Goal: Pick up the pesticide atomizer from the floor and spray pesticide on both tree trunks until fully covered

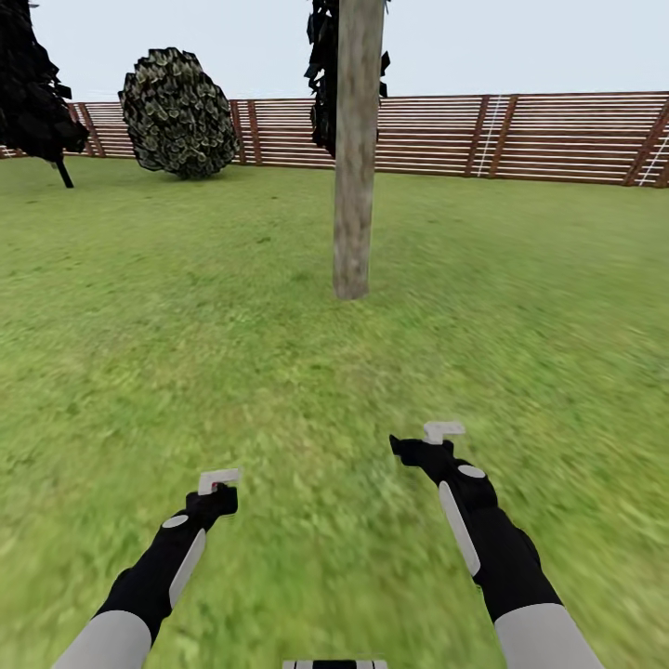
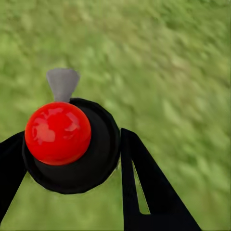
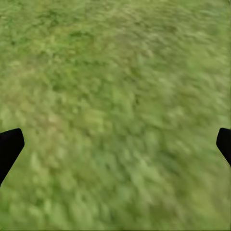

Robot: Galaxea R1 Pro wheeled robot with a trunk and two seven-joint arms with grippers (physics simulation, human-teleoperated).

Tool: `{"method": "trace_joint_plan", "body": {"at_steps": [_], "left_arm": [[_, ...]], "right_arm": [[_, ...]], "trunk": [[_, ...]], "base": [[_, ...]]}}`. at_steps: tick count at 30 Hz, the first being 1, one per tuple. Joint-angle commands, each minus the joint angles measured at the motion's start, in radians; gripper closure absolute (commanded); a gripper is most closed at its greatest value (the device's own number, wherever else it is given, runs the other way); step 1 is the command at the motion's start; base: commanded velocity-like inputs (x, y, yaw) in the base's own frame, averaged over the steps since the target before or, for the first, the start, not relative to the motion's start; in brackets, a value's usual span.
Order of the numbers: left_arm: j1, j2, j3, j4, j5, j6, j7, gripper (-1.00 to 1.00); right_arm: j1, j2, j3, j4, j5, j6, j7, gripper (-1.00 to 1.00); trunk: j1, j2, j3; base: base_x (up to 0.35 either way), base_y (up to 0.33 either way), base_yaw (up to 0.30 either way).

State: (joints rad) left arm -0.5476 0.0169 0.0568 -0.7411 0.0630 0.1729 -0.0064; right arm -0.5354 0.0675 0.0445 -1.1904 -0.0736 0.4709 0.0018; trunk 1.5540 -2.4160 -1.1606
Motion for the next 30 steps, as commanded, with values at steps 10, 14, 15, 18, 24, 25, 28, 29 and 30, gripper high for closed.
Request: {"method": "trace_joint_plan", "body": {"at_steps": [10, 14, 15, 18, 24, 25, 28, 29, 30], "left_arm": [[0.0, 0.0, 0.0, 0.0, 0.0, 0.0, 0.0, 1.0], [0.0, 0.0, 0.0, 0.0, 0.0, 0.0, 0.0, 1.0], [0.0, 0.0, 0.0, 0.0, 0.0, 0.0, 0.0, 1.0], [0.0, 0.0, 0.0, 0.0, 0.0, 0.0, 0.0, 1.0], [0.0, 0.0, 0.0, 0.0, 0.0, 0.0, 0.0, 1.0], [0.0, 0.0, 0.0, 0.0, 0.0, 0.0, 0.0, 1.0], [0.0, -0.001, 0.0, 0.0, 0.0, 0.0, 0.0, 1.0], [0.0, 0.0, 0.0, 0.0, 0.0, 0.0, 0.0, 1.0], [0.0, -0.001, 0.0, 0.0, 0.0, 0.0, -0.001, 1.0]], "right_arm": [[0.0, 0.0, 0.0, 0.0, 0.0, 0.0, 0.0, -1.0], [0.0, 0.0, 0.0, 0.0, 0.0, 0.0, 0.0, -1.0], [0.0, 0.0, 0.0, 0.0, 0.0, 0.0, 0.0, -1.0], [0.0, 0.0, 0.0, 0.0, 0.0, 0.0, 0.0, -1.0], [0.0, 0.0, 0.0, 0.0, 0.0, 0.0, 0.001, -1.0], [0.0, 0.0, 0.0, 0.0, 0.0, 0.0, 0.001, -1.0], [0.0, 0.0, 0.0, 0.0, 0.0, 0.0, 0.001, -1.0], [0.0, 0.0, 0.0, 0.0, 0.0, 0.0, 0.001, -1.0], [0.0, 0.0, 0.0, 0.0, 0.0, 0.0, 0.001, -1.0]], "trunk": [[0.0, 0.0, 0.0], [0.0, 0.0, 0.002], [0.0, 0.0, 0.003], [0.0, 0.0, 0.003], [0.0, 0.0, 0.003], [0.0, 0.0, 0.003], [0.0, 0.0, 0.003], [0.0, 0.0, 0.003], [0.0, 0.0, 0.003]], "base": [[0.338, 0.0, 0.0], [0.338, 0.0, 0.0], [0.338, 0.0, 0.0], [0.338, 0.0, 0.0], [0.338, 0.0, 0.0], [0.338, 0.0, 0.0], [0.338, 0.0, 0.0], [0.338, 0.0, -0.005], [0.338, 0.0, -0.08]]}}
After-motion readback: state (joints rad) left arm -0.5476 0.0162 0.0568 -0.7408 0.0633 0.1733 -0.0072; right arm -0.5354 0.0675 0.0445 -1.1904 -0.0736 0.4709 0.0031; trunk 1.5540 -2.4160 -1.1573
